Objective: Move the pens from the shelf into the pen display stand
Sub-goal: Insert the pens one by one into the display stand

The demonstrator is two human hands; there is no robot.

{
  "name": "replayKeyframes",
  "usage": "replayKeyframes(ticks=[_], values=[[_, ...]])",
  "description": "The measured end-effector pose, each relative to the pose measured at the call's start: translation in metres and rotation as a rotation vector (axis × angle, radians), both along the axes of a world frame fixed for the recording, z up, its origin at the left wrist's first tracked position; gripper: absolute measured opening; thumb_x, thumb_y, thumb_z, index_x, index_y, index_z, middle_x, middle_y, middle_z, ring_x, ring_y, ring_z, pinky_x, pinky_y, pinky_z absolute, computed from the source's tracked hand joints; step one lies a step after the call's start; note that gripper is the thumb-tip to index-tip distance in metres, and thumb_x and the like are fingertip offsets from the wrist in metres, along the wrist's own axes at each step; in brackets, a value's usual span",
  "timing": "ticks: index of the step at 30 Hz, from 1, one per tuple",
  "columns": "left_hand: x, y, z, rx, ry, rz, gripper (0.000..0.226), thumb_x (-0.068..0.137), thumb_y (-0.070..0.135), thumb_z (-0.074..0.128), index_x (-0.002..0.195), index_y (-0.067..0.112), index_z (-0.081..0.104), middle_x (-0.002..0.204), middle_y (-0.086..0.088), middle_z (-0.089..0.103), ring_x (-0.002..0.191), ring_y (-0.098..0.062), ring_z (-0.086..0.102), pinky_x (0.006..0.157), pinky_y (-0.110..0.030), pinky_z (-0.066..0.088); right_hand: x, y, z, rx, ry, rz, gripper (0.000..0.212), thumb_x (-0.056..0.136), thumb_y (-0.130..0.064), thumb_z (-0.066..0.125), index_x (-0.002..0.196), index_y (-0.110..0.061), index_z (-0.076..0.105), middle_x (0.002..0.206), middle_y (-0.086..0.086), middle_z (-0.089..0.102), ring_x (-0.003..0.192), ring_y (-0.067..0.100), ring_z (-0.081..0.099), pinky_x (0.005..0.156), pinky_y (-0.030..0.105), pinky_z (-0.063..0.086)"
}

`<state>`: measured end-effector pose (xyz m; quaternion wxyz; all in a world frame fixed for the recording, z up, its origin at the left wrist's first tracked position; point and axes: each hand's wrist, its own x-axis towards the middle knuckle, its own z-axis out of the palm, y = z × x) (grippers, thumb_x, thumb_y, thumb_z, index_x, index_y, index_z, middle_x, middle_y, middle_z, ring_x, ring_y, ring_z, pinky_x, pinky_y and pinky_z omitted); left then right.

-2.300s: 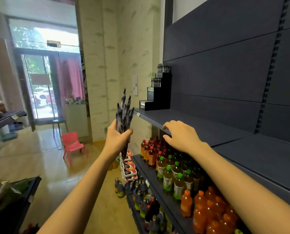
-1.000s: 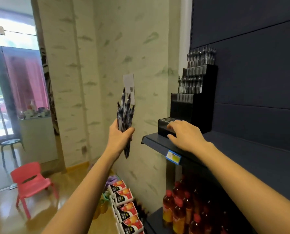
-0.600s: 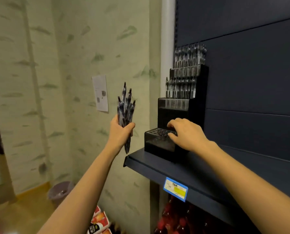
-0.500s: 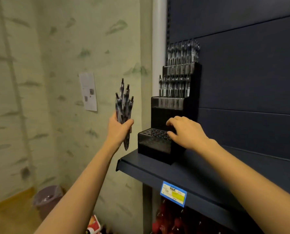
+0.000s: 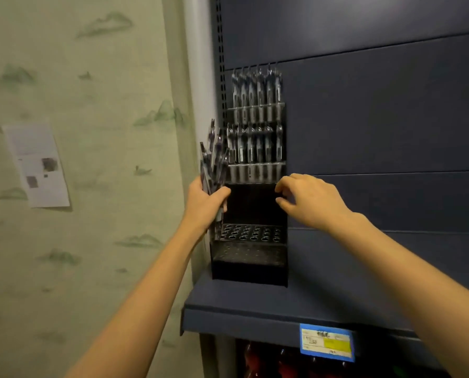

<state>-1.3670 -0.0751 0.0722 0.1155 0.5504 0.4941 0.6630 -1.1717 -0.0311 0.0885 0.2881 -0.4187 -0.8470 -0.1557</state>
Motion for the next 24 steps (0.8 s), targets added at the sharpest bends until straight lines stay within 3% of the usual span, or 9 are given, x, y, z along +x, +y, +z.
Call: replayKeyframes(ticks=[7,18,21,24], values=[[-0.003,0.008,0.018,0.029,-0.089,-0.215,0.021,0.084,-0.006,0.058,0.077,0.012,0.048,0.046,-0.001,0.05,0.037,-0.011,0.046,0.042,-0.021,0.041,-0.021,-0.016,0.025,0.008,0.077,-0.046,0.025,0.096,-0.035,0.049,0.115,-0.021,0.058,0.113,-0.004,0.059,0.103,0.02,0.056,0.073,0.03,0.041],[-0.01,0.029,0.039,0.026,-0.132,-0.377,0.018,0.085,-0.003,0.058,0.081,0.014,0.052,0.047,0.001,0.051,0.043,-0.015,0.046,0.045,-0.024,0.042,-0.061,-0.001,0.065,-0.131,0.322,0.128,0.033,0.098,-0.041,0.043,0.114,-0.021,0.064,0.104,-0.004,0.066,0.096,0.018,0.06,0.086,0.041,0.051],[-0.013,0.035,0.044,0.031,-0.12,-0.399,0.019,0.084,-0.005,0.056,0.082,0.014,0.055,0.048,0.002,0.052,0.045,-0.016,0.046,0.047,-0.025,0.042,-0.071,0.006,0.071,-0.208,0.358,0.22,0.031,0.096,-0.039,0.049,0.114,-0.02,0.066,0.11,-0.004,0.067,0.1,0.013,0.059,0.089,0.033,0.049],[-0.014,0.04,0.049,0.029,-0.136,-0.395,0.022,0.084,-0.005,0.056,0.084,0.017,0.056,0.049,0.007,0.054,0.049,-0.014,0.049,0.049,-0.024,0.042,-0.077,0.011,0.077,-0.246,0.398,0.302,0.029,0.094,-0.035,0.054,0.103,-0.012,0.071,0.101,0.0,0.07,0.092,0.012,0.061,0.084,0.026,0.047]])
